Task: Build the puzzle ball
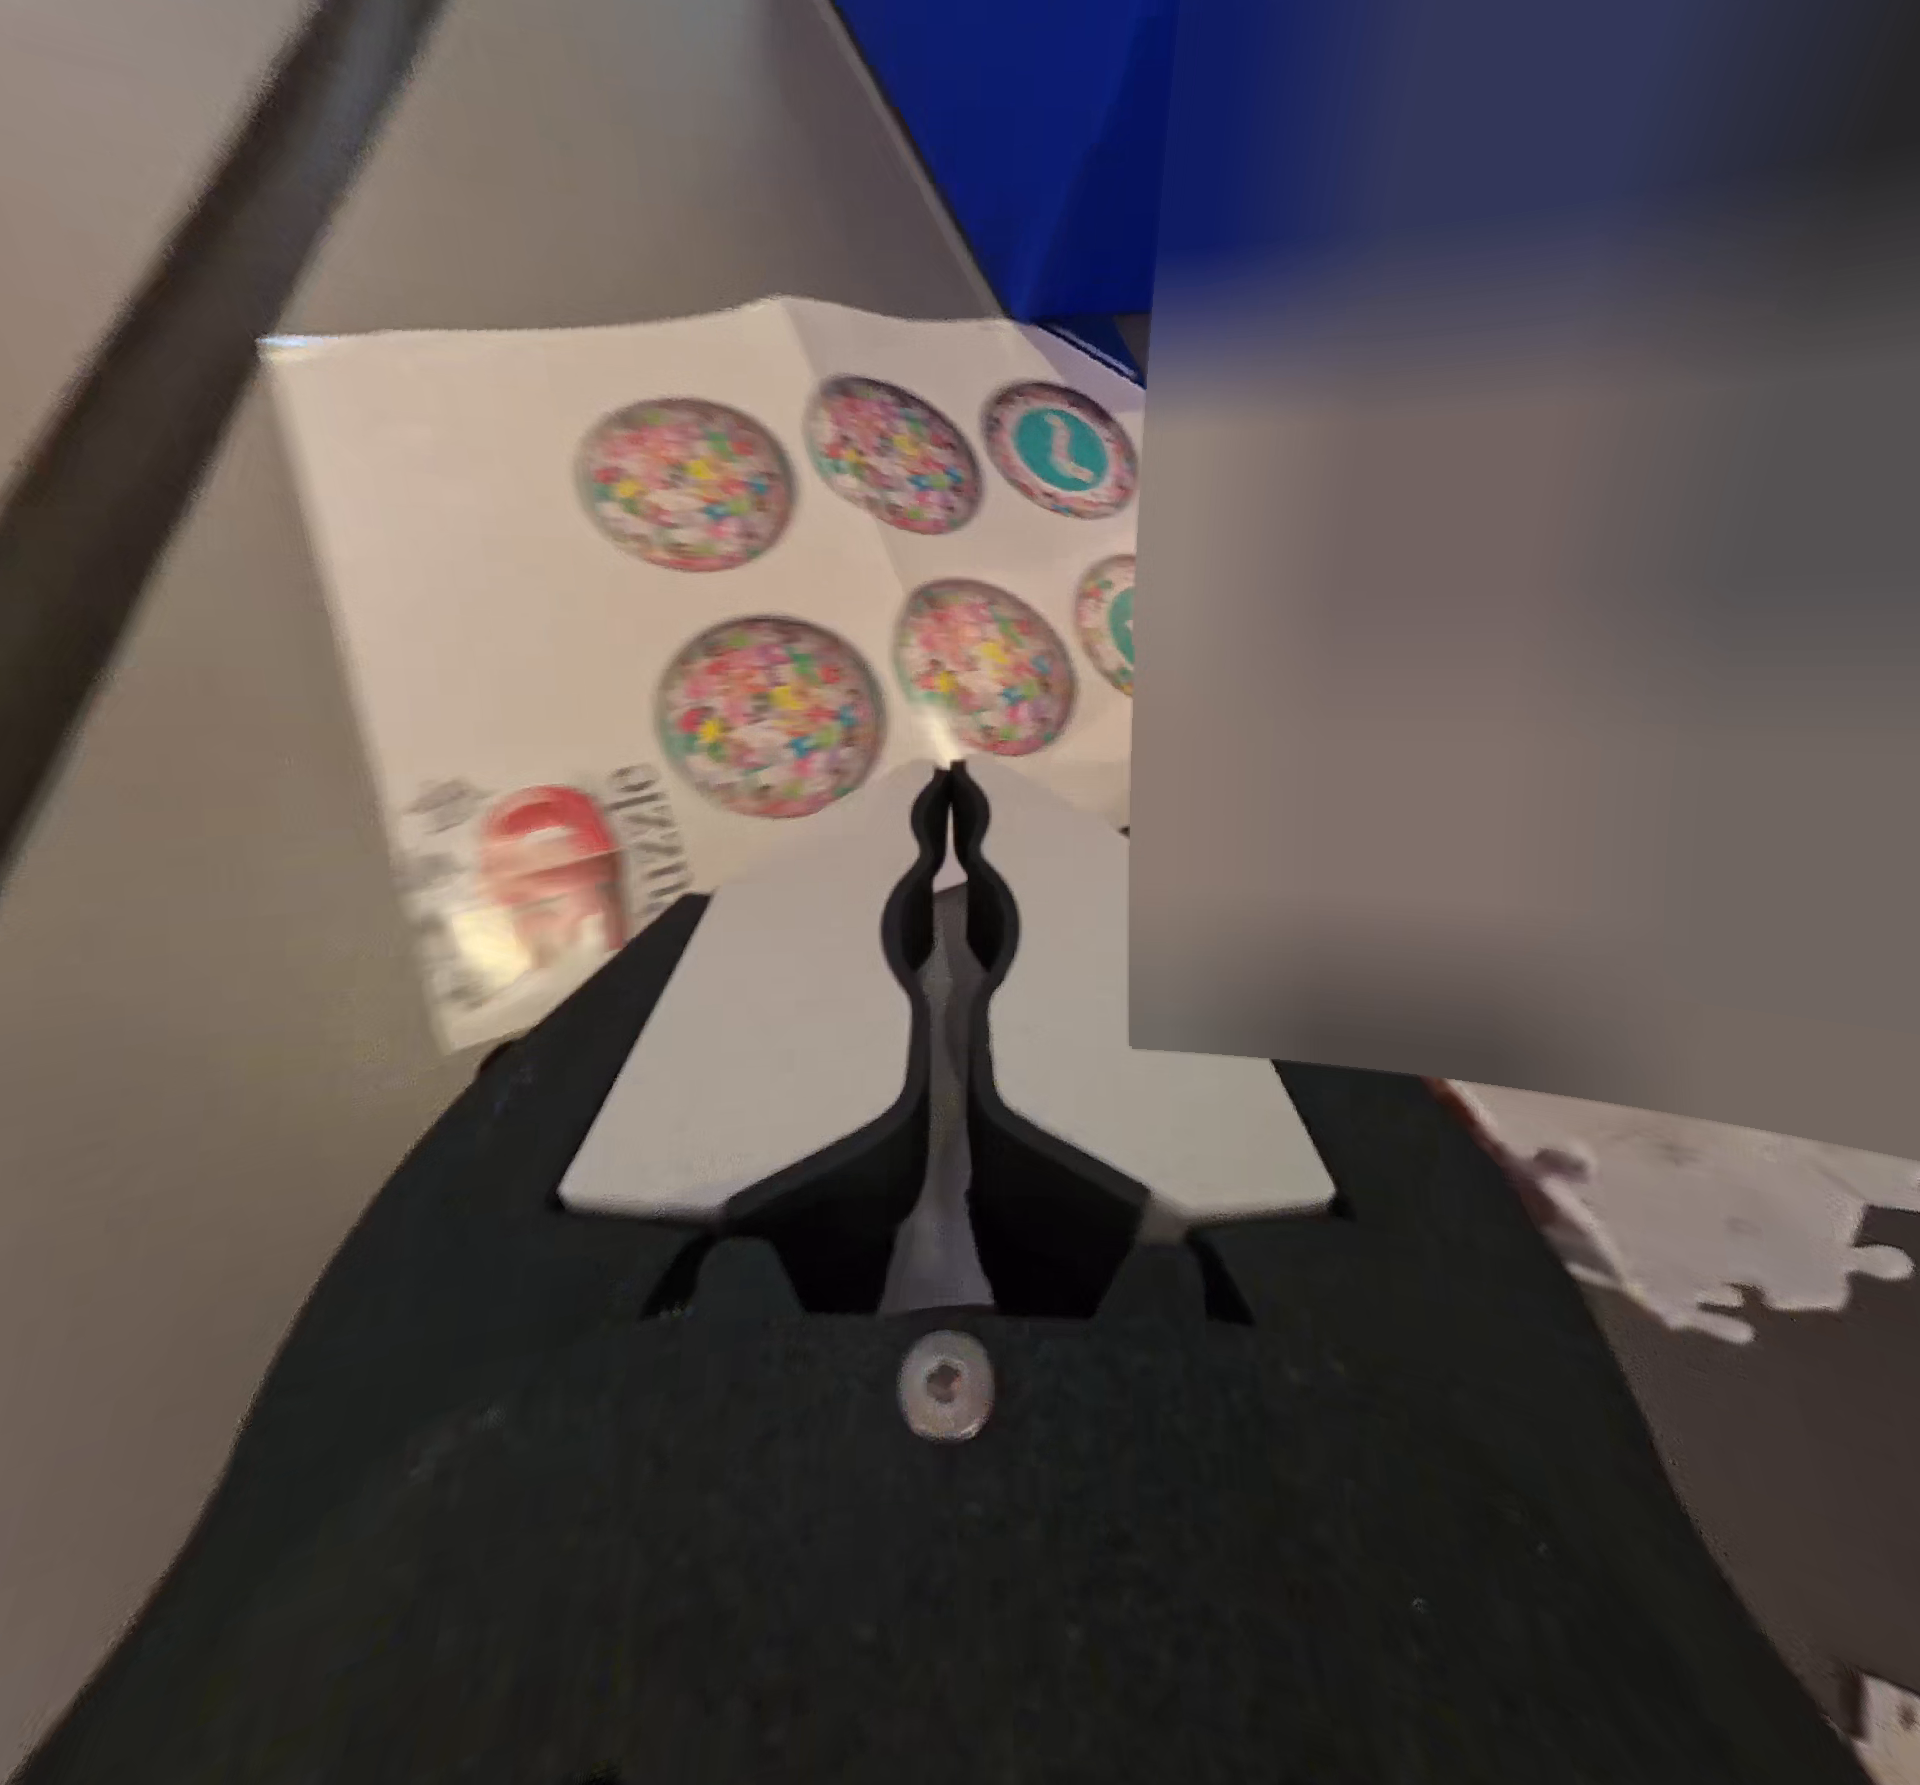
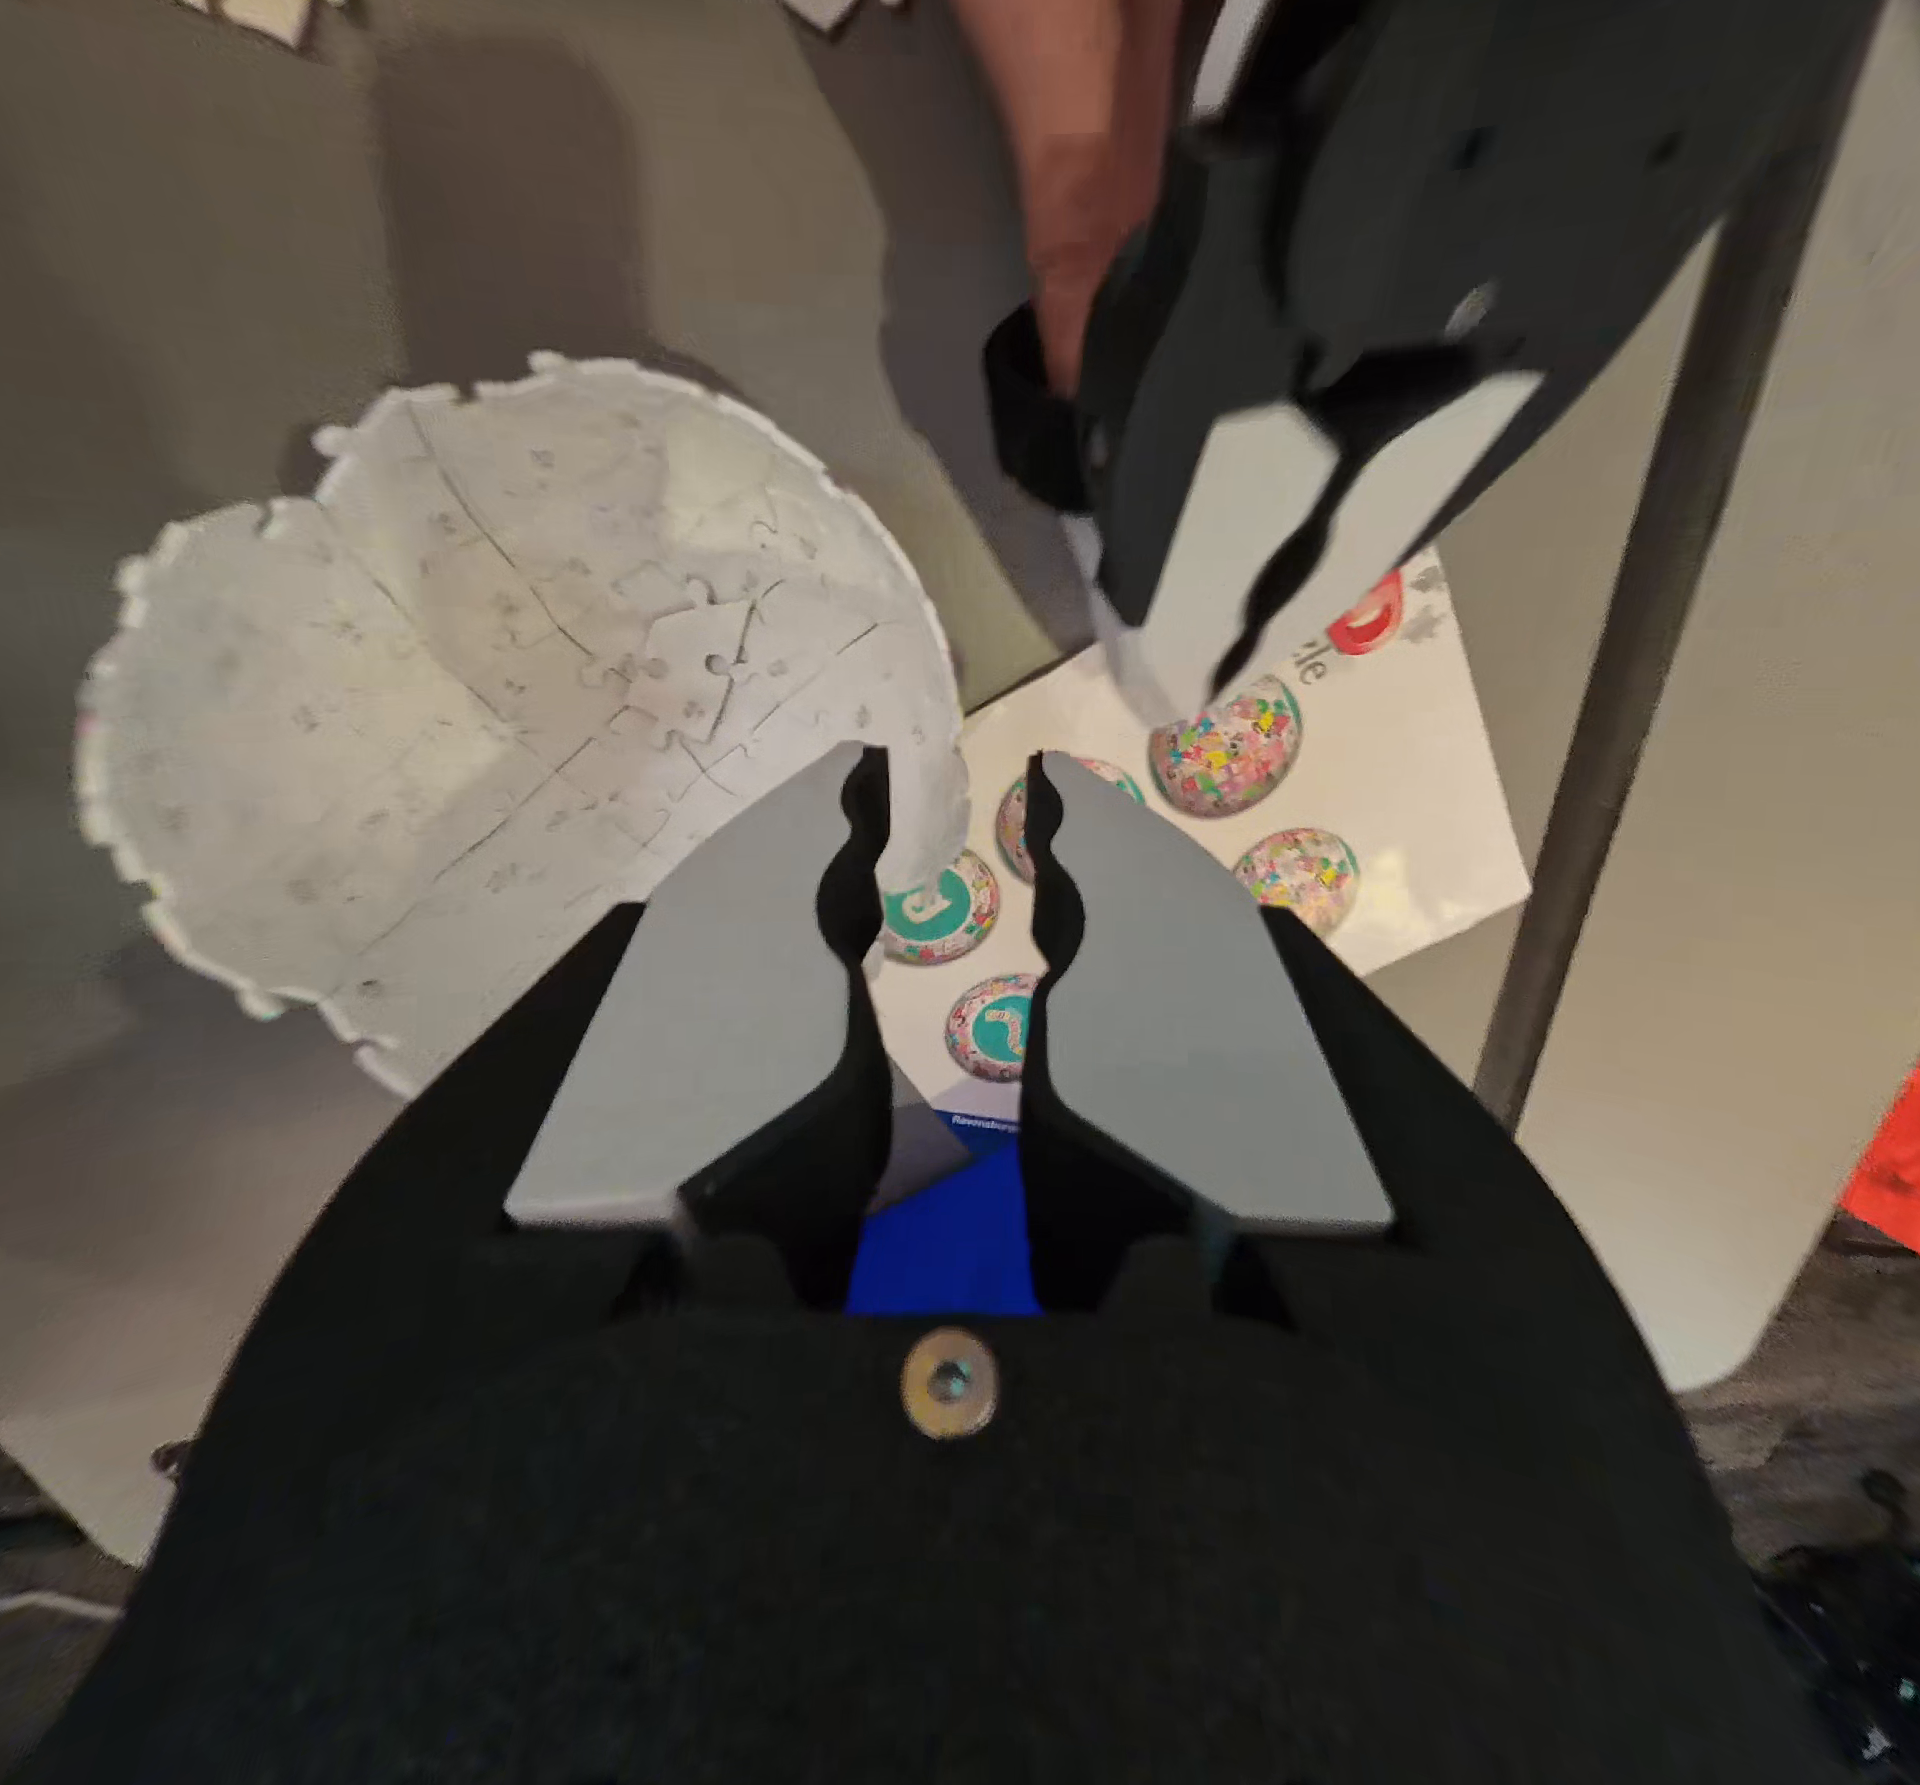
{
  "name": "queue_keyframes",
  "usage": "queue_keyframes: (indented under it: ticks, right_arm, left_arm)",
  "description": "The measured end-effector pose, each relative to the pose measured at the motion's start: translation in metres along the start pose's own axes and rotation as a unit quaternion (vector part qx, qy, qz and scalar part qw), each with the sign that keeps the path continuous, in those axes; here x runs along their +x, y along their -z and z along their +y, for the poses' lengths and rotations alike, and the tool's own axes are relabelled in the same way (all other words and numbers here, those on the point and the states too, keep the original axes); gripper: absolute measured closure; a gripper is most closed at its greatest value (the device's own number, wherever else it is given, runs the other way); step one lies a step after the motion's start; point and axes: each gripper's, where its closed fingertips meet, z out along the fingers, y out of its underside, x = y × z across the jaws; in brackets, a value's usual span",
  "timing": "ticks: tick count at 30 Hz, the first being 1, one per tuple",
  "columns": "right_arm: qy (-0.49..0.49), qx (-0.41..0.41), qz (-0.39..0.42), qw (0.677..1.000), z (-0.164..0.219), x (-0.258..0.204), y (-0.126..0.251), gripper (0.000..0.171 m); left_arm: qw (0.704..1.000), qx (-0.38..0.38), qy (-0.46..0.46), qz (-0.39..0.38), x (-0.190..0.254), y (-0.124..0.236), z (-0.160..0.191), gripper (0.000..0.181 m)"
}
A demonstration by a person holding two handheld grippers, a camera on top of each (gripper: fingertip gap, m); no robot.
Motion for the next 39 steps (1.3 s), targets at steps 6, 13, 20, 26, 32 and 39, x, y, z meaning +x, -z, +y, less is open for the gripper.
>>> queue_keyframes:
  ticks: [6, 13, 20, 26, 32, 39]
  right_arm:
    - [-0.006, 0.0, -0.09, 0.996, 0.003, -0.002, -0.021, 0.149]
    - [0.023, -0.04, -0.131, 0.99, 0.007, -0.003, -0.03, 0.157]
    - [0.037, -0.062, -0.147, 0.986, 0.007, -0.005, -0.033, 0.169]
    - [0.03, -0.068, -0.17, 0.983, 0.009, -0.006, -0.032, 0.169]
    - [0.04, -0.073, -0.173, 0.981, 0.006, -0.007, -0.035, 0.164]
    - [0.042, -0.077, -0.181, 0.979, 0.006, -0.009, -0.036, 0.169]
  left_arm:
    - [0.992, 0.121, 0.043, -0.013, -0.026, 0.043, -0.019, 0.181]
    - [0.985, 0.153, 0.071, 0.026, -0.026, 0.052, -0.024, 0.181]
    - [0.989, 0.137, 0.05, 0.028, -0.02, 0.047, -0.022, 0.181]
    - [0.989, 0.136, 0.05, 0.034, -0.018, 0.046, -0.022, 0.181]
    - [0.99, 0.129, 0.046, 0.037, -0.017, 0.044, -0.02, 0.181]
    - [0.99, 0.127, 0.046, 0.037, -0.016, 0.044, -0.02, 0.181]
